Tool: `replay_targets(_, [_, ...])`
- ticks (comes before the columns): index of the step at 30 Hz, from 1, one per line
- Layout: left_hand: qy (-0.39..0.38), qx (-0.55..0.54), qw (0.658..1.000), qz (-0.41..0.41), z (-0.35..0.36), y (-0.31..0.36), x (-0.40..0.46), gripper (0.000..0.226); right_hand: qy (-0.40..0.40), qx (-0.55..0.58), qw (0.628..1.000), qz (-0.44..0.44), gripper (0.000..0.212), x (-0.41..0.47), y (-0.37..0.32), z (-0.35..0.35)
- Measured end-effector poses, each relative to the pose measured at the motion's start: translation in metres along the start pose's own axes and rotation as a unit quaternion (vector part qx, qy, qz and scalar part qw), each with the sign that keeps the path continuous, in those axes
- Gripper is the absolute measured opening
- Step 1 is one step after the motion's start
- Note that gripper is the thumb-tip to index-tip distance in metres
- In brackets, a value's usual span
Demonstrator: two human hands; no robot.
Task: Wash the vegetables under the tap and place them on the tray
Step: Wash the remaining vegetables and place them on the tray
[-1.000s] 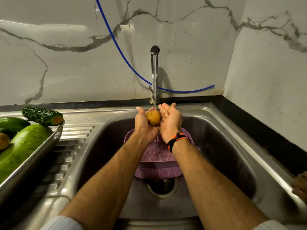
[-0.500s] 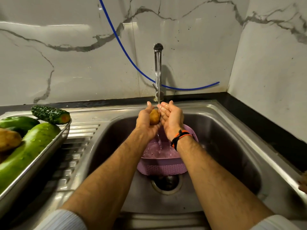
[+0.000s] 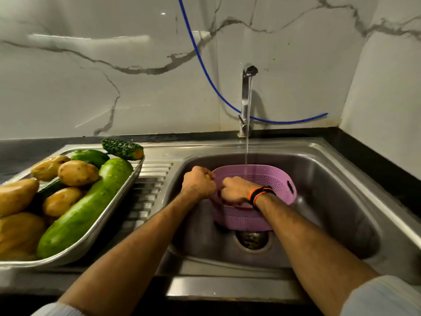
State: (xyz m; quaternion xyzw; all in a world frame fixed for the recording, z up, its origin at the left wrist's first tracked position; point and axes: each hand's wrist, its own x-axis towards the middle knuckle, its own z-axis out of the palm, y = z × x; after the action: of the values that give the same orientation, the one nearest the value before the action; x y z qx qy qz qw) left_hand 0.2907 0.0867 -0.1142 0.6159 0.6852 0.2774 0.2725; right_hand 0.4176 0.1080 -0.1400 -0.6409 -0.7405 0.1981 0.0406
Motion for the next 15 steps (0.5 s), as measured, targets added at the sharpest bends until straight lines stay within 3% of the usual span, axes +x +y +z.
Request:
replay_targets(4, [0.008,0.04,0.999,0.018,-0.012,-0.007,-0.012,0.03,-0.039,-0.035,0.998,-0.024,0.04,-0.012,-0.008,0.004])
replay_targets(11, [0.133,-0.072,0.978,0.144,-0.058,0.037,-0.019,0.049,-0.065,-0.063,0.994,-0.06,0.033,-0.012,-0.015,0.002])
replay_targets(15, [0.052,0.028,0.993,0.1,-0.032,0.01,-0.021,0.041,-0.063,-0.062,0.995,-0.054,0.034,-0.013,-0.015,0.001])
